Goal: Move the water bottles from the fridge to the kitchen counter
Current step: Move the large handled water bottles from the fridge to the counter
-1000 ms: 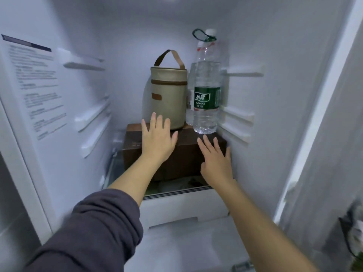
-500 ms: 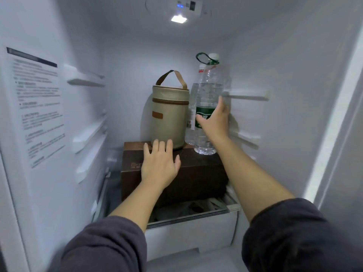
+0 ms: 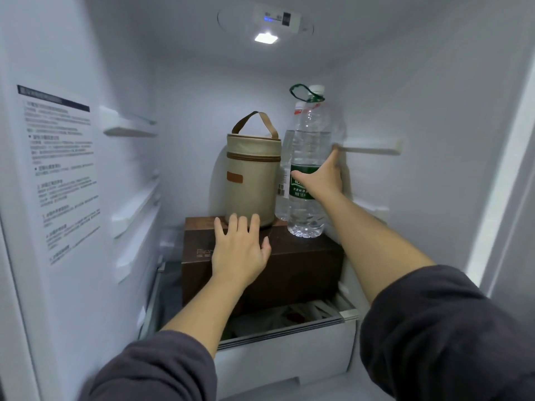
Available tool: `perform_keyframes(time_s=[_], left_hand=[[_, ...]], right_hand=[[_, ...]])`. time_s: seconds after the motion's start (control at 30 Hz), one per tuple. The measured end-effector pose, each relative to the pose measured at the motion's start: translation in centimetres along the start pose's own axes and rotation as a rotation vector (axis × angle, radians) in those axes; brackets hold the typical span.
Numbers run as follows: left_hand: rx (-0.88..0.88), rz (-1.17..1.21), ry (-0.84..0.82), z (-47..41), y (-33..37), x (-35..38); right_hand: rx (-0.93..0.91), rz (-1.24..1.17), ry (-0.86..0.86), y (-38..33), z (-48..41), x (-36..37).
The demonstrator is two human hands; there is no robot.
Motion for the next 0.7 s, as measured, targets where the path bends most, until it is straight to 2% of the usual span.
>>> perform_keyframes(time_s=[0.33,0.5,0.7], left_hand=[[-0.009,0.003,-0.016,0.1,0.0,-0.3],[-0.02,0.005,-0.031,0.1,0.0,-0.3],[-0.019,0.017,-0.026,0.1,0.0,-0.2]], right_hand=[[-0.094,-0.089,-0.073,-1.2,3.0,-2.3],[-0.052,-0.123,-0.118,-1.6,3.2,-2.6],[-0.051,-0.174,-0.096,-6.6,0.0,-4.0]])
Point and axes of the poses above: each hand's wrist, its own z-axis away from the middle knuckle, its own x-axis out of the palm, y = z × x, the point moved 4 cm from there along -z, towards the middle knuckle, and after that the axes turned 10 degrees about y, right-handed, at the moved point
